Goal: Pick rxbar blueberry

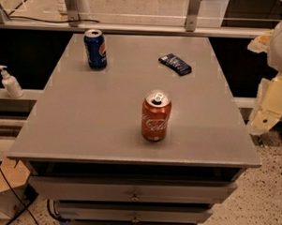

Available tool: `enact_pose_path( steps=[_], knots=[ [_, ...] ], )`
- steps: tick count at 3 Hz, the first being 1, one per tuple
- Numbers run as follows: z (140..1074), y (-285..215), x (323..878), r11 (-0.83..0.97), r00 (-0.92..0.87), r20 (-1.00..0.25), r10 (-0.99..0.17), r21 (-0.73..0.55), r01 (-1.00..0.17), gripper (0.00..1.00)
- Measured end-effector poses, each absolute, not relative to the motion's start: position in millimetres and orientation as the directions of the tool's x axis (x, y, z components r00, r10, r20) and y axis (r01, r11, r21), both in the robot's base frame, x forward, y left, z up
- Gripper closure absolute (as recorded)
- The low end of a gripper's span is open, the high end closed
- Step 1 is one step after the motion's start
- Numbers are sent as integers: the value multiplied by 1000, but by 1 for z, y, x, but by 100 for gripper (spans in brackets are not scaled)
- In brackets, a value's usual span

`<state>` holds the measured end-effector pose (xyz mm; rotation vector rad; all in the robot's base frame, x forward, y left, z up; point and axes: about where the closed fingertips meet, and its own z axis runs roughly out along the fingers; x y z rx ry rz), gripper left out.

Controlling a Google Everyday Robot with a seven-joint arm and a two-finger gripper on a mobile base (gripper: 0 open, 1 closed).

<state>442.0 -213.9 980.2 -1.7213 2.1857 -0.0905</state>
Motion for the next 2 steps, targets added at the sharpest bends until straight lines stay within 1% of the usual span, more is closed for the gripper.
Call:
enact_pose_path(
  steps=[1, 2],
  knots=[
    [992, -211, 453, 240, -137, -325, -936, -302, -922, 0],
    [1002, -203, 473, 218, -48, -454, -889, -329, -919, 0]
  ],
)
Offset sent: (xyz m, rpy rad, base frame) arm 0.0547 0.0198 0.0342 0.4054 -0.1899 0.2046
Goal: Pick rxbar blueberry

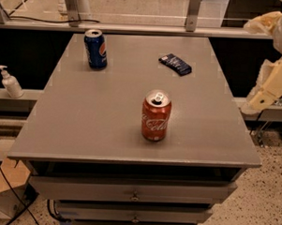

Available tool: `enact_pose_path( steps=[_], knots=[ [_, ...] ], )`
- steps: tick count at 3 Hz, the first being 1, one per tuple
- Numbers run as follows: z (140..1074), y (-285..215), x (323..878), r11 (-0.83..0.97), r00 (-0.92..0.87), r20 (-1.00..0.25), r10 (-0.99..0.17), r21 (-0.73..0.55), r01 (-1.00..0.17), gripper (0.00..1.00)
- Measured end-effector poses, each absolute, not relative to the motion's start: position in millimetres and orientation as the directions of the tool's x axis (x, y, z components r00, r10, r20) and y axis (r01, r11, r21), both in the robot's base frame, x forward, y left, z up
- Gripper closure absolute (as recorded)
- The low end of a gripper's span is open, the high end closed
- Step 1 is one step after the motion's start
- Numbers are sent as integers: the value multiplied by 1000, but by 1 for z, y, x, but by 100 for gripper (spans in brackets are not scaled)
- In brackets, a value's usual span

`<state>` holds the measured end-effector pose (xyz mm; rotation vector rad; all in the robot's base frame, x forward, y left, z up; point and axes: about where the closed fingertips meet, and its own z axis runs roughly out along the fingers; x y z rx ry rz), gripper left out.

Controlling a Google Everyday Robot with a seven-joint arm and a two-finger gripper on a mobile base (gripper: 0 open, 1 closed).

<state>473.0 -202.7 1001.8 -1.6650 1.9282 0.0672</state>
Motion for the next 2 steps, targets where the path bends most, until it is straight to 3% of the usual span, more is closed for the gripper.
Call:
enact_pose_path(
  steps=[2],
  knots=[
    [991, -192, 532, 283, -23, -652, -758, -297, -912, 0]
  ],
)
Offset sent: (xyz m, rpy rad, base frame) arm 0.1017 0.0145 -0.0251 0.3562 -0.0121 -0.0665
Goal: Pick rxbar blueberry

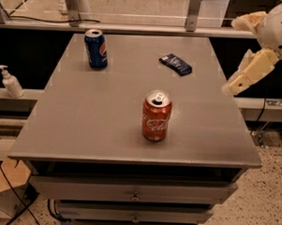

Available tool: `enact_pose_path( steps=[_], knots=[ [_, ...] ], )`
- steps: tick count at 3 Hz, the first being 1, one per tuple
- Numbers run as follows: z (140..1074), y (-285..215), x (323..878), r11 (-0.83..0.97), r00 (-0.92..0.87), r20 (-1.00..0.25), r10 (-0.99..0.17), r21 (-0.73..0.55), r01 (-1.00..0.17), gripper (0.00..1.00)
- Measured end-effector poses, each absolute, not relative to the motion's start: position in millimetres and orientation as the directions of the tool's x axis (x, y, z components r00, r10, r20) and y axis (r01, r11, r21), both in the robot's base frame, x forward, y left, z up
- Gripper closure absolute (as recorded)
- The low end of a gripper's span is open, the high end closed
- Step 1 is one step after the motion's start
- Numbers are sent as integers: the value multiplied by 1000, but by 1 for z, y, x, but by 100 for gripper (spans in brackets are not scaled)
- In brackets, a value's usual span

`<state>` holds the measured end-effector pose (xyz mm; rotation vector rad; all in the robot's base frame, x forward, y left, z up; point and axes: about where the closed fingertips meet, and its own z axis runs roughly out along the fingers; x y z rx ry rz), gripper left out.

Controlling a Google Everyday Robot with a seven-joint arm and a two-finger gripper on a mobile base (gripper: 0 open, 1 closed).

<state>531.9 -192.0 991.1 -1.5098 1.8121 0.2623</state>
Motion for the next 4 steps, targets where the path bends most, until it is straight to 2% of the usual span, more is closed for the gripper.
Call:
enact_pose_path(
  steps=[2, 4],
  knots=[
    [985, -182, 543, 277, -10, -651, -759, -309, -910, 0],
    [966, -154, 605, 290, 50, -725, -687, -337, -896, 0]
  ],
)
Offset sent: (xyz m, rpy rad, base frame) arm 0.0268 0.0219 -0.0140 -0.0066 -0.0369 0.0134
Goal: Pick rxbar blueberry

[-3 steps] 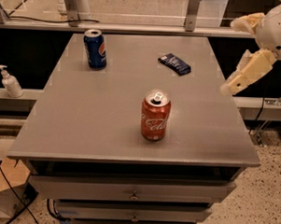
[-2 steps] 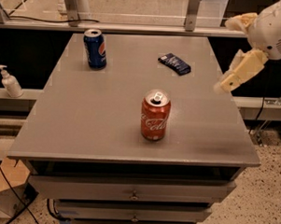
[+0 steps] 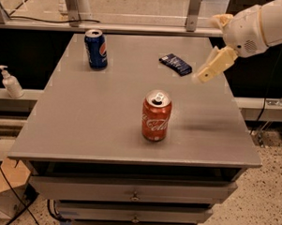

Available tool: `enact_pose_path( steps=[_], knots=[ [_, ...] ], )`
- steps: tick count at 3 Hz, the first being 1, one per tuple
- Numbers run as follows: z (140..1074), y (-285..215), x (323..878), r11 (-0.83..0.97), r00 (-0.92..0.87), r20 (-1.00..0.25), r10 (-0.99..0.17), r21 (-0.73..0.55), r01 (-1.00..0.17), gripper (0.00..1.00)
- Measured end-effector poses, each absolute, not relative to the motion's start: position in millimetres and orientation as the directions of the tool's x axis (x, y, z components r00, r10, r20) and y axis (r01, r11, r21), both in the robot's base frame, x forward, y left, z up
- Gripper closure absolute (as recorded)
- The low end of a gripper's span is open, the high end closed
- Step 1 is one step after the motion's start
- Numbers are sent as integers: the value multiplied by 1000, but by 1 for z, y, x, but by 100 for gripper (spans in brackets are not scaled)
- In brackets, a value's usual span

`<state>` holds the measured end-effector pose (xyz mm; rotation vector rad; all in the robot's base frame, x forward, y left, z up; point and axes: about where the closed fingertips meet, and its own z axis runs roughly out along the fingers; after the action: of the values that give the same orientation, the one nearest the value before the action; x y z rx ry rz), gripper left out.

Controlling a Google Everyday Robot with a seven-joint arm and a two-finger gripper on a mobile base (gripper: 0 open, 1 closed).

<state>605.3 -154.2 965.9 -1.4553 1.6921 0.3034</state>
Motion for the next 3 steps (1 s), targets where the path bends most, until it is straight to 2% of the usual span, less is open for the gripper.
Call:
enact_pose_path(
  steps=[3],
  knots=[
    [928, -139, 675, 381, 56, -845, -531, -298, -875, 0]
  ],
)
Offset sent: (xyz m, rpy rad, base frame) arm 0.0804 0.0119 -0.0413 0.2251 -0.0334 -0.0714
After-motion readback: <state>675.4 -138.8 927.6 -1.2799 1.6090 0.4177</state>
